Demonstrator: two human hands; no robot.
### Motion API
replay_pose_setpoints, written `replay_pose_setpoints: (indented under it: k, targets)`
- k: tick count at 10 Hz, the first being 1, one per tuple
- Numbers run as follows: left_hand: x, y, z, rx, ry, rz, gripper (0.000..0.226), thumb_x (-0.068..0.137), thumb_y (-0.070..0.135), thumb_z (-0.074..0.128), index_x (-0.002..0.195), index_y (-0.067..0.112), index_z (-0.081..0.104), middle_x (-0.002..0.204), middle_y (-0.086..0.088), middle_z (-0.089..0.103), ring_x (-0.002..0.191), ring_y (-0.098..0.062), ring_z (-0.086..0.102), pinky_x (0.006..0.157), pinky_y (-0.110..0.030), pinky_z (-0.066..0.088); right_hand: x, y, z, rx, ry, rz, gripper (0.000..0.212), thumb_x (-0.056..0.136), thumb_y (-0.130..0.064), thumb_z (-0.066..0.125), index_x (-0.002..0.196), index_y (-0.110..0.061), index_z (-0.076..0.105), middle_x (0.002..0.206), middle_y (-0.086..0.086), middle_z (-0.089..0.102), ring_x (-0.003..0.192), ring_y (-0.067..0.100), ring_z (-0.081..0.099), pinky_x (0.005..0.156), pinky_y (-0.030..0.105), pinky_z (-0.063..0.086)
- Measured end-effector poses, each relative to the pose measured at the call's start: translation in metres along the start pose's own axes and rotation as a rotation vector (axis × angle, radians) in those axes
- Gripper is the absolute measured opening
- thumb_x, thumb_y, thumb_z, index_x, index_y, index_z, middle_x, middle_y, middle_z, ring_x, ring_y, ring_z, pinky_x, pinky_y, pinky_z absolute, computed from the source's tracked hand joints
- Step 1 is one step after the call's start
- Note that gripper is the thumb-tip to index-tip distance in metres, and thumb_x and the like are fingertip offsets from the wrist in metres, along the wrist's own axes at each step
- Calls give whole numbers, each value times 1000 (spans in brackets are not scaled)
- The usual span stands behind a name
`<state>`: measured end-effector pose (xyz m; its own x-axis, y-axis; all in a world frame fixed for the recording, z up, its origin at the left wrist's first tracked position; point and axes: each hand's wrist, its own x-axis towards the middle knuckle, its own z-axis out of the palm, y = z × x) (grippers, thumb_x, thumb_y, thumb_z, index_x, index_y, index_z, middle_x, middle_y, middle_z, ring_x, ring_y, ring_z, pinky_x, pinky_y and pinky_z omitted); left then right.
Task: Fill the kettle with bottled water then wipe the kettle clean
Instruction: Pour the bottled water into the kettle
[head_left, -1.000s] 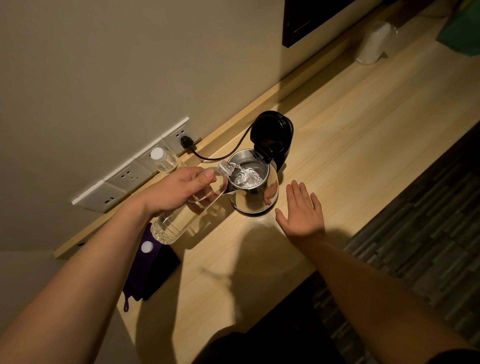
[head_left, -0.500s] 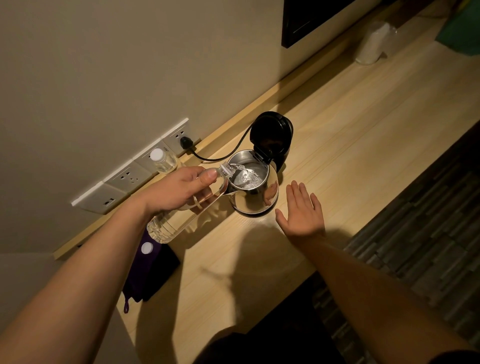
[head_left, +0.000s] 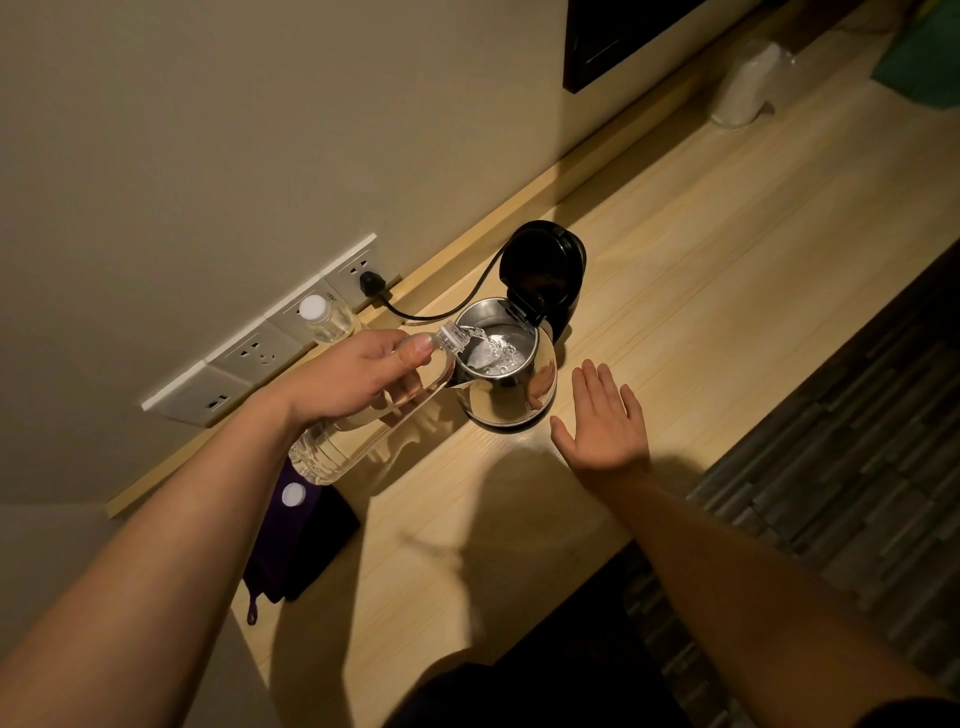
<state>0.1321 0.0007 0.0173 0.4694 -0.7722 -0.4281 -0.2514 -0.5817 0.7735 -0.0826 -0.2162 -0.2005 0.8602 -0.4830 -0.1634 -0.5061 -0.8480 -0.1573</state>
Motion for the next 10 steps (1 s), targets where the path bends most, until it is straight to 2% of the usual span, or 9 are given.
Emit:
replay_pose_setpoints:
  k: [2, 3, 5, 6, 7, 8, 10]
  targets:
    - [-1, 2, 1, -5, 0, -28, 108, 63, 100, 45, 101, 0, 65, 75, 2, 77, 62, -7, 70, 58, -22, 53, -1, 0, 0, 2, 9, -2, 80, 99, -60, 28, 164, -13, 24, 173, 6, 17, 161, 22, 13, 127, 45, 17]
    - [-1, 1, 0, -11, 3, -28, 106, 63, 99, 46, 101, 1, 65, 75, 2, 77, 61, -6, 70, 57, -20, 52, 0, 0, 0, 4, -1, -1, 80, 99, -60, 29, 164, -14, 23, 174, 5, 16, 161, 21, 12, 127, 44, 16]
    - [-1, -1, -1, -5, 3, -17, 109, 63, 99, 45, 101, -1, 65, 80, -2, 76, 63, -10, 70, 58, -23, 52, 1, -1, -2, -8, -10, -3, 80, 100, -60, 28, 165, -14, 21, 174, 5, 14, 161, 21, 10, 127, 44, 15]
    - [-1, -3, -2, -18, -3, -25, 100, 64, 99, 45, 99, 7, 67, 83, -5, 76, 64, -11, 71, 58, -24, 53, 0, 0, -1, -5, -6, -1, 80, 100, -60, 29, 164, -14, 21, 174, 5, 14, 161, 21, 10, 127, 44, 15]
    - [-1, -4, -2, -21, 13, -33, 93, 65, 99, 46, 95, 13, 66, 79, -3, 78, 64, -9, 71, 56, -21, 53, 1, 0, -1, -12, -7, 0, 80, 100, -60, 29, 164, -14, 22, 174, 4, 14, 161, 21, 10, 127, 44, 15]
    - [-1, -5, -3, -9, 17, -38, 94, 67, 98, 45, 96, 11, 67, 79, 4, 79, 63, -7, 71, 55, -19, 52, 1, 0, 0, -11, -7, 0, 79, 100, -60, 30, 164, -14, 22, 174, 4, 14, 161, 21, 10, 127, 44, 15]
    - [-1, -4, -3, -13, 18, -33, 95, 66, 98, 46, 96, 10, 67, 79, 5, 79, 63, -6, 71, 54, -17, 52, 1, 0, 0, -6, -1, -1, 79, 99, -60, 30, 164, -13, 24, 174, 5, 17, 161, 21, 12, 126, 44, 17]
